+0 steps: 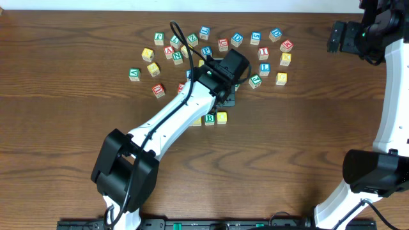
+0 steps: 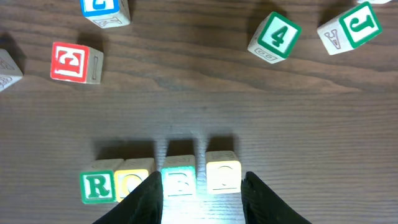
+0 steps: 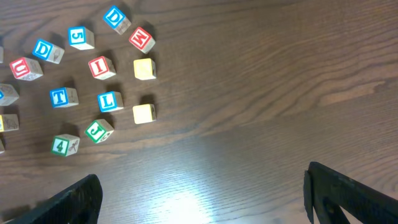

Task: Spell out ROBOT
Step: 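Open the left gripper and retract it upward, then move the left gripper onto the blue T block and grasp it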

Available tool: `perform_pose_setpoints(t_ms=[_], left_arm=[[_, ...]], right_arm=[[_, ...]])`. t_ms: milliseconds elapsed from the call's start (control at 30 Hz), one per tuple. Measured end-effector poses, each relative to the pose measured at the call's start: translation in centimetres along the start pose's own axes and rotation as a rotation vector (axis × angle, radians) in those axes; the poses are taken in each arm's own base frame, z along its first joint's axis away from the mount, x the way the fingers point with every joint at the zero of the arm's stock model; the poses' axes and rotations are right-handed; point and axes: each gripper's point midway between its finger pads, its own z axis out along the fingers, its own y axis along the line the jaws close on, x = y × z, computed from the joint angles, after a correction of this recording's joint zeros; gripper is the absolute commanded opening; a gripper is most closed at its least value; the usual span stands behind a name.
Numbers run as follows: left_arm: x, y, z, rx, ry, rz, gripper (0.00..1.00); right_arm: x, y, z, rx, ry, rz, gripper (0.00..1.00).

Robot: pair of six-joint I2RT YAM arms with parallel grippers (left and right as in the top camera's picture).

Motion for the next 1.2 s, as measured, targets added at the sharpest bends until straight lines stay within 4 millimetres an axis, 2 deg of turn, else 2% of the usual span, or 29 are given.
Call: perform_pose_setpoints(t_ms=[300, 400, 467, 567, 733, 900, 1033, 1200], left_arm=[[-1.4, 1.6, 0.0, 0.052, 0.035, 0.029, 0.49], [-4.0, 2.3, -1.4, 0.079, -0.006, 0.023, 0.49], [-7.0, 2.9, -3.0, 0.103, -0.074, 0.015, 0.49], [-9.9, 3.9, -4.5, 0.122, -0.147, 0.011, 0.49], [-12.2, 6.6, -4.7, 0.107, -0.2, -0.004, 0.49], [-14.0, 6.8, -5.1, 0.121, -0.267, -0.003, 0.49], [-14.3, 6.6, -5.3, 0.126, -0.276, 0.006, 0.49], [-16.3, 5.9, -7.2, 0.152, -0.352, 0.013, 0.49]], right_arm=[[0.0, 0.0, 0.0, 0.0, 0.0, 0.0, 0.99], [0.0, 0.0, 0.0, 0.0, 0.0, 0.0, 0.99], [0.0, 0.0, 0.0, 0.0, 0.0, 0.0, 0.99], [0.0, 0.0, 0.0, 0.0, 0.0, 0.0, 0.99], [0.0, 0.0, 0.0, 0.0, 0.0, 0.0, 0.99], [0.0, 0.0, 0.0, 0.0, 0.0, 0.0, 0.99], [0.0, 0.0, 0.0, 0.0, 0.0, 0.0, 0.99], [0.0, 0.0, 0.0, 0.0, 0.0, 0.0, 0.99]])
